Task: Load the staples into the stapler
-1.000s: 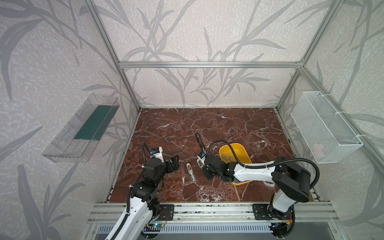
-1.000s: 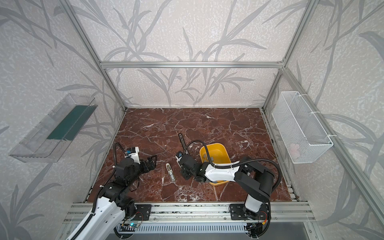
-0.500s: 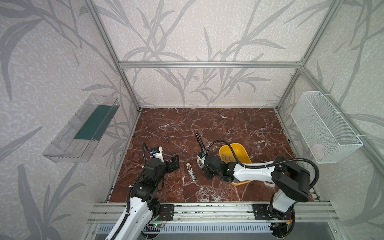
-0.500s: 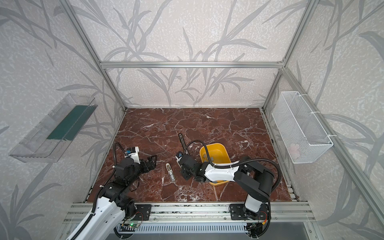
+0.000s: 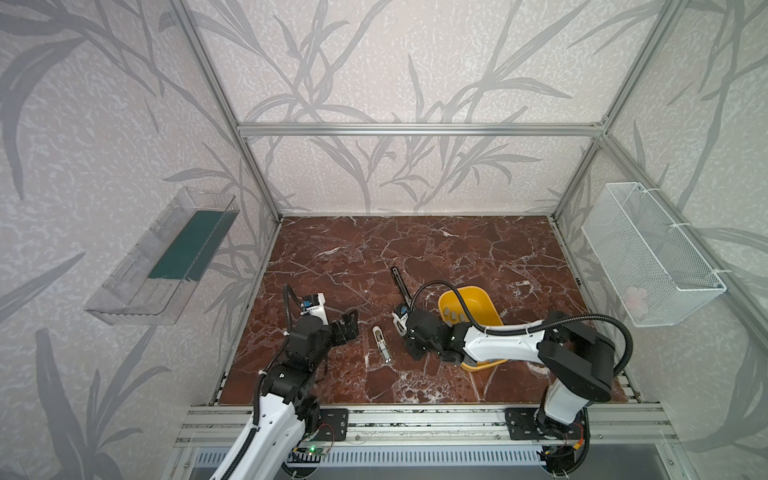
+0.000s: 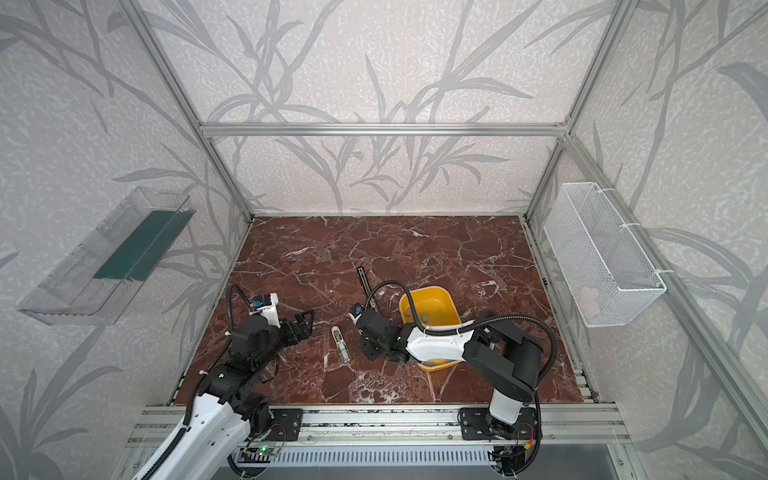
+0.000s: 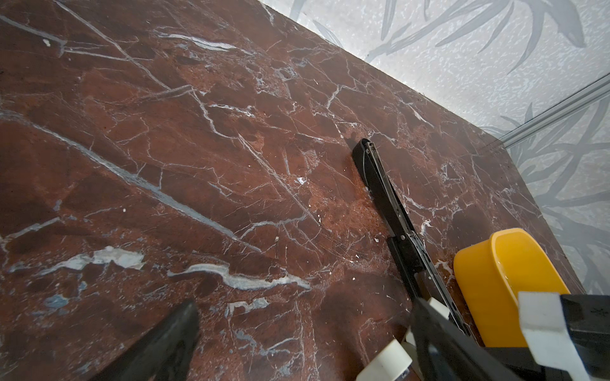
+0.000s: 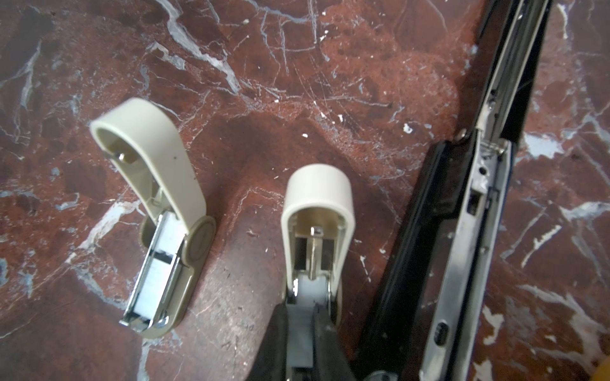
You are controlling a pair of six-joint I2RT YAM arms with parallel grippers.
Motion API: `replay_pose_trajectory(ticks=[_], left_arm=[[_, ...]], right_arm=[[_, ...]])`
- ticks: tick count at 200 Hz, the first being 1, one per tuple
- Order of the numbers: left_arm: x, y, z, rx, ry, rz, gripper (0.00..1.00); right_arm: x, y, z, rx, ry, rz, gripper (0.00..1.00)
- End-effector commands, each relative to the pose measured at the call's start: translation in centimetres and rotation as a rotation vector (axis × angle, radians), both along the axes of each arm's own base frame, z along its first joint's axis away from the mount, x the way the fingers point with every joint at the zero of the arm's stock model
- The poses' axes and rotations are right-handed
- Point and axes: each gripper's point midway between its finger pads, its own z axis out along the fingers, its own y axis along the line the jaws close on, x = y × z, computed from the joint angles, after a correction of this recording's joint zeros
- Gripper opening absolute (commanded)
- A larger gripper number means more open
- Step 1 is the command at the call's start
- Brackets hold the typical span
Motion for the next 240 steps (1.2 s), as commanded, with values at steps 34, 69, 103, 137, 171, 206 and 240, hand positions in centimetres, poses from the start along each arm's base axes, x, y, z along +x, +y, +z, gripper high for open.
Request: replay_pose_trajectory(ticks=[34,69,103,137,171,206,240], left_arm=[[0.3,0.1,0.9,-0.002,-0.032,0.004,0.99],[0.3,0.1,0.9,-0.002,-0.032,0.003,0.99],[0.3,0.1,0.9,-0.002,-0.032,0.004,0.99],[0.3,0.1,0.9,0.0,-0.03,0.007,0.99],[0.3,0.2,0.8,0.001,-0.028,0.009,0.99],[0.3,0.2,0.8,0.001,-0.029,0.009,0.99],[0.3,0.1,0.9,0.001,-0.03,0.006,0.99]], right_arm=[[-0.8,0.8,-0.3,0.038,0.071,0.01,0.0],[-0.7,0.7,-0.2,0.038,0.065,-0.003,0.0],[-0.5,0.7,0.4,0.053,0.058,-0.018,0.0],[-0.4,0.7,0.6,0.091,0.083,-0.066,0.0],[-0.4,1.4,0.2,0.118,0.134,-0.105,0.0],[0.4,1.1,0.8,0.121,0.128,-0.165,0.0],[1.2,0.2,1.1,0.145,0.138,-0.234,0.0]])
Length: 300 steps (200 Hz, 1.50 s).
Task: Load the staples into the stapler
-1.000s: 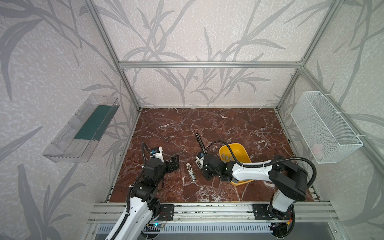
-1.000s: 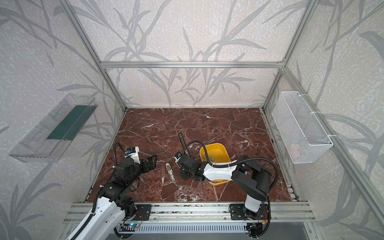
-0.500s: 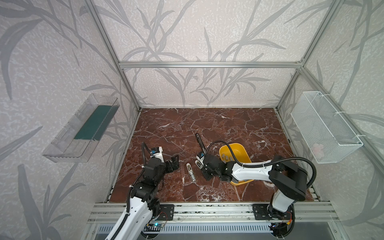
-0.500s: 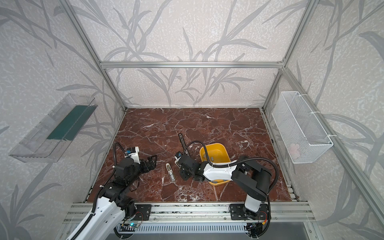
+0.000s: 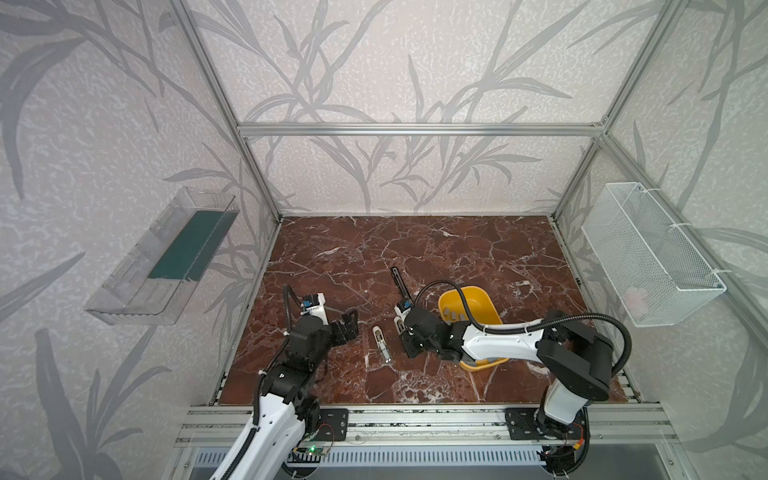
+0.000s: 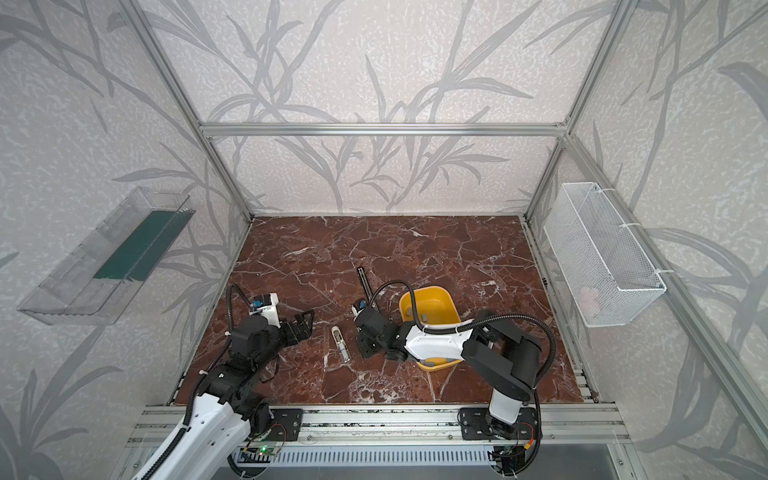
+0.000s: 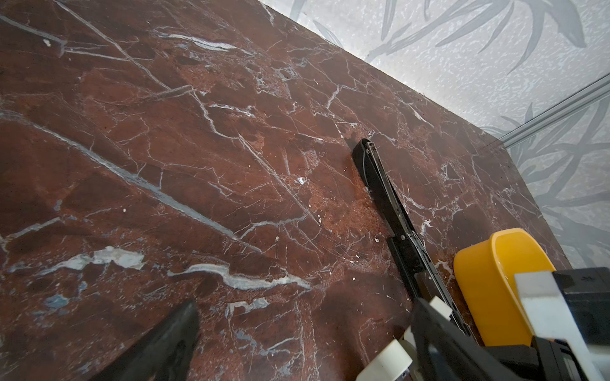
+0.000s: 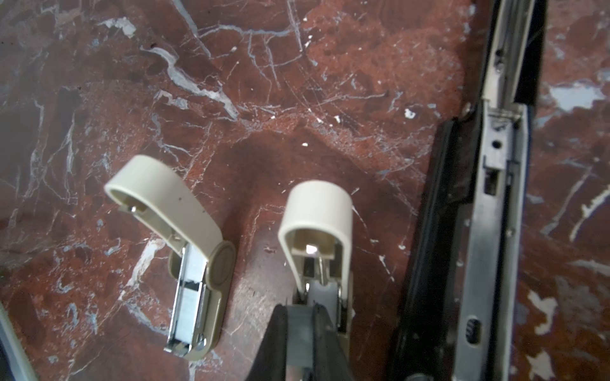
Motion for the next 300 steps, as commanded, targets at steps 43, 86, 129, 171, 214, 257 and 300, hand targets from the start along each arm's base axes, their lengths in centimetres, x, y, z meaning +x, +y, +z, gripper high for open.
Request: replay_pose_trajectory(ticks=[43,86,129,171,214,257,300], left_arm=[[0.3,0.1,0.9,-0.002,-0.031,0.005,0.99],[0.3,0.1,0.9,0.0,-0.03,0.006,0.99],[0.3,0.1,0.9,-0.001,-0.031,0.006,0.99],[0.4,0.1,0.9,0.0,-0.031,0.007,0.99],[0.4,0.1,0.9,0.0,-0.031,0.006,0.99],[0.3,0.1,0.9,-0.001,-0.031,0.004,0.99],[0.3,0.0,0.9,-0.003,-0.033,0.0,0.99]], right_arm=[[1.0,-0.5,2.1,0.026,-0.028,-0.043,0.0],[0.9,-0.7,2.7,0.011,-0.083,-0.028,0.0],[0.9,-1.0,2.2,-0.027,-0.108,-0.024,0.0],[0.4,-0.9,1.2,-0.042,-0.107,-0.009,0.0],[-0.5,-0.4,0.5,-0.044,-0.123,0.016,0.0],[-0.4,-0.4,0.7,-0.044,-0.127,0.01,0.0],[-0.1,-0.9,0.5,-0.072,-0.145,0.001,0.0]])
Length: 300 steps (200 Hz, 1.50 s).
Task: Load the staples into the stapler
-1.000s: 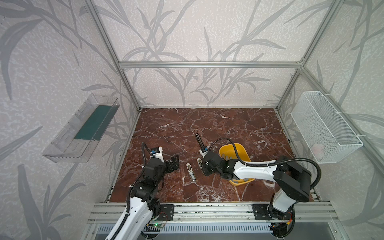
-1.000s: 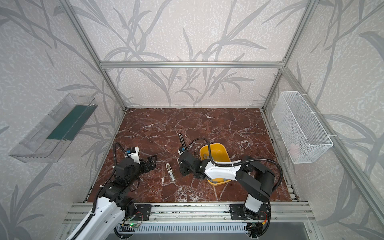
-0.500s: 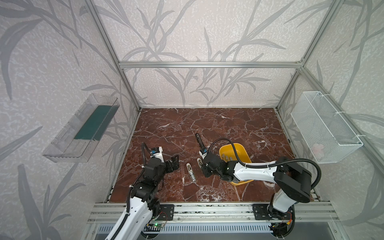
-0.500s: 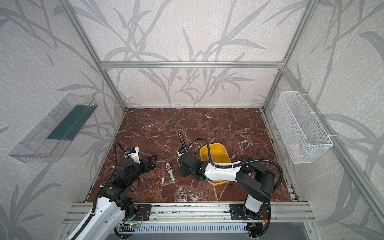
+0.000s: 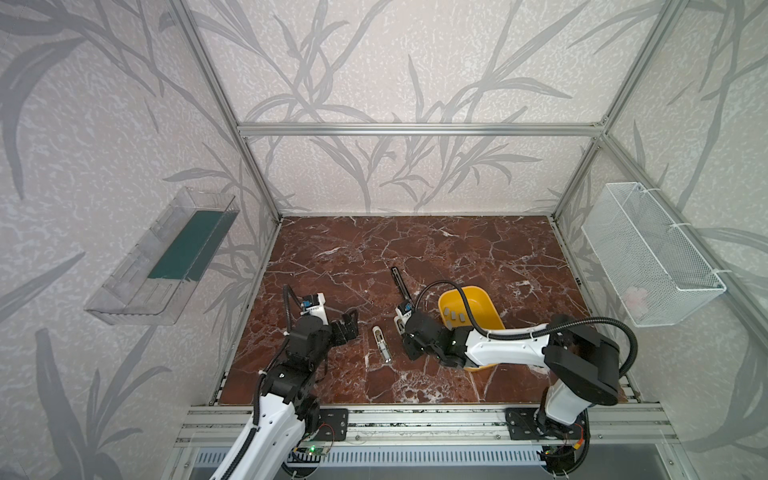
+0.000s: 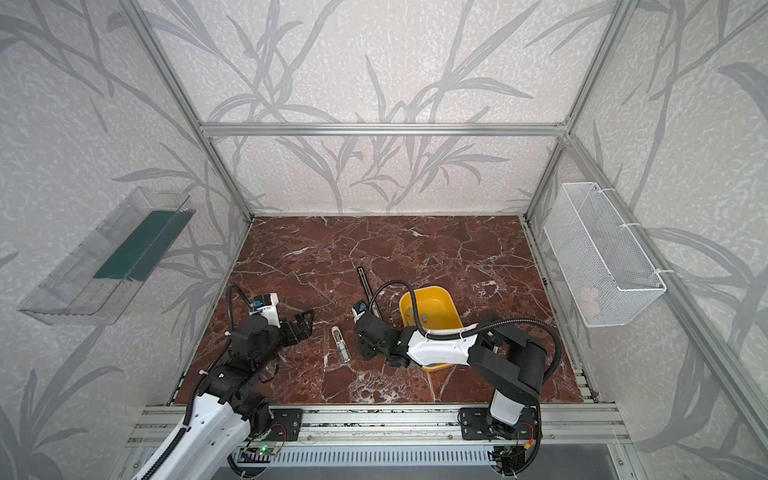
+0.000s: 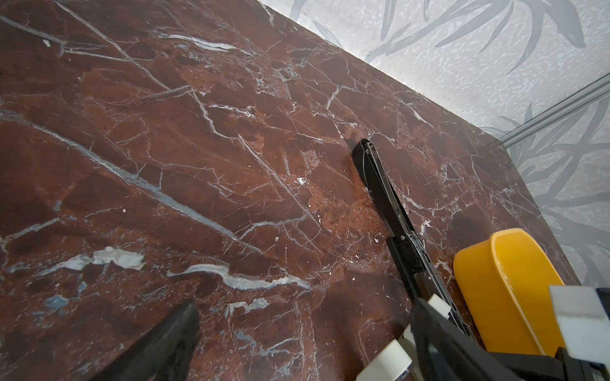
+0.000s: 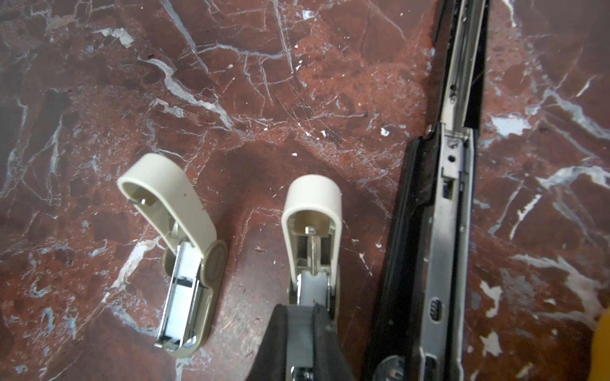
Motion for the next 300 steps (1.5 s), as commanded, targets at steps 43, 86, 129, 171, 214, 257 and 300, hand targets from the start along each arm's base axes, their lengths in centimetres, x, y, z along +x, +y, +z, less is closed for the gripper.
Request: replay_pose_trajectory(ticks=[43,86,129,171,214,257,300], left_arm=[[0.3,0.0,0.9,-0.003,-0.033,0.0,0.99],[0.3,0.0,0.9,-0.003,-0.032,-0.001,0.99],[0.3,0.0,0.9,-0.004,-0.031,0.0,0.99],[0.3,0.0,0.9,-0.003,-0.031,-0.001,0.99],[0.3,0.0,0.9,-0.003,-0.032,0.0,0.99],[0.3,0.0,0.9,-0.002,-0.031,0.001,0.99],[0.3,0.0,0.9,-0.004,-0.033,-0.001,0.99]], right_arm=[[0.1,-0.3,-0.3,-0.024,-0.02,-0.004,0.0],[0.1,-0.5,-1.3,-0.05,-0.008,-0.007,0.0],[0.1,-0.4,-1.4,-0.052,-0.005,-0.006,0.0],[0.1,-0.5,-1.6,-0.057,-0.003,-0.008,0.0],[-0.6,-0.9,-1.7,-0.062,0.003,-0.012,0.0],[-1.6,-1.7,-1.0,-0.081,-0.025,-0.024,0.0],[-2.2,-2.1,-1.5,-0.083,0.001,-0.038,0.0]])
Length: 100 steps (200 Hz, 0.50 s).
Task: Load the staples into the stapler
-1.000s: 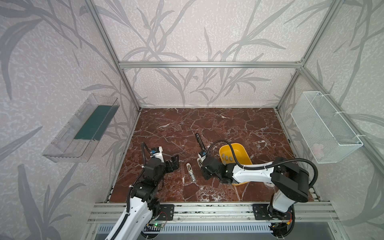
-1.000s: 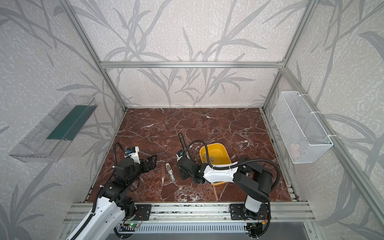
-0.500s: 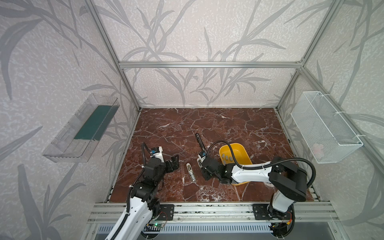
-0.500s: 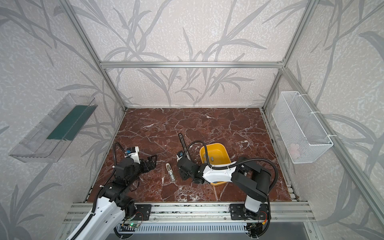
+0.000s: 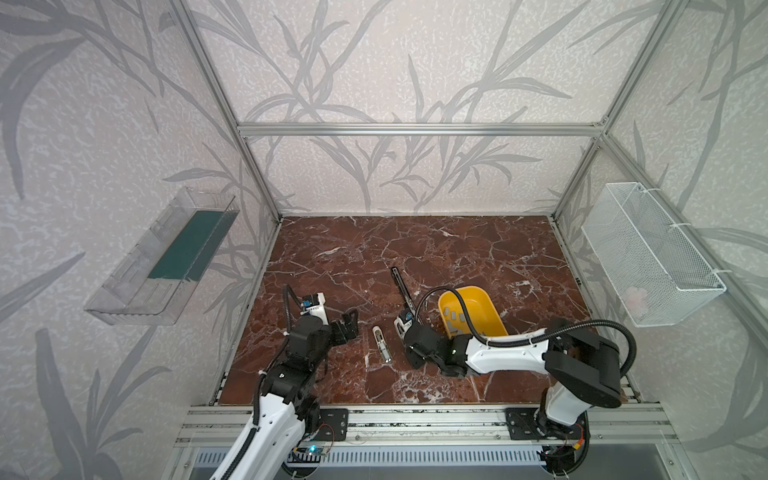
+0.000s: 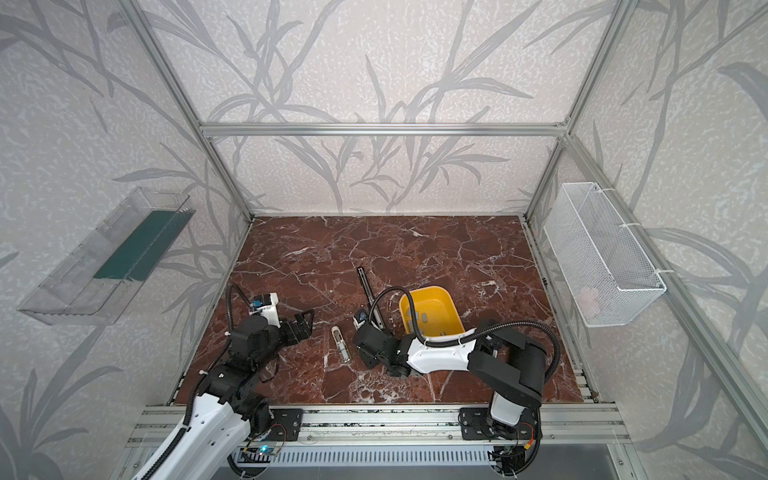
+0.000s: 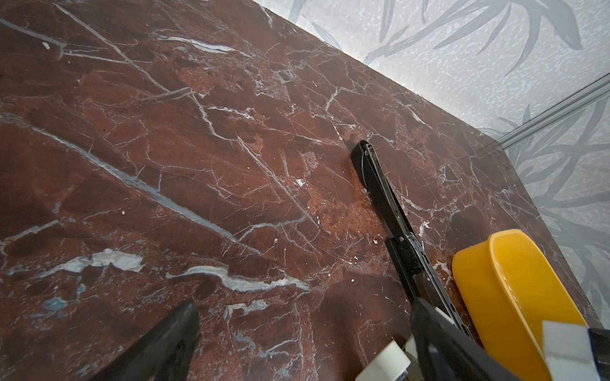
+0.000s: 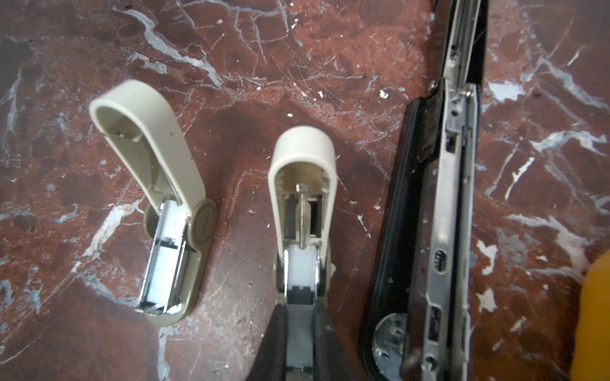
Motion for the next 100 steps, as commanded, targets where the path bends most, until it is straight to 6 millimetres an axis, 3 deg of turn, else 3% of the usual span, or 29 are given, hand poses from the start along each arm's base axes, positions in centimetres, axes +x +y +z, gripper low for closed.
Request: replay_pose_trajectory(ticks=[1,53,81,100], left_arm=[[0.3,0.0,0.8,-0.002,-0.026,-0.001,0.99],[0.2,0.0,0.8,-0.003,-0.026,-0.003,0.99],[0.3,0.0,0.8,-0.003,-0.029,-0.003,0.99],[0.3,0.0,0.8,-0.003,-0.028,-0.001,0.99]], right_arm=[[-0.6,-0.9,-0.1,-0.017,0.013,-0.023,0.0],[-1.2,-0.4,-0.4,-0.024,0.017,-0.005,0.0],[-1.2,-0.4,0.2,-0.025,-0.006,-0.003,0.22],[-1.1,-0.3,0.9,-0.013,-0.022,-0.001,0.28]])
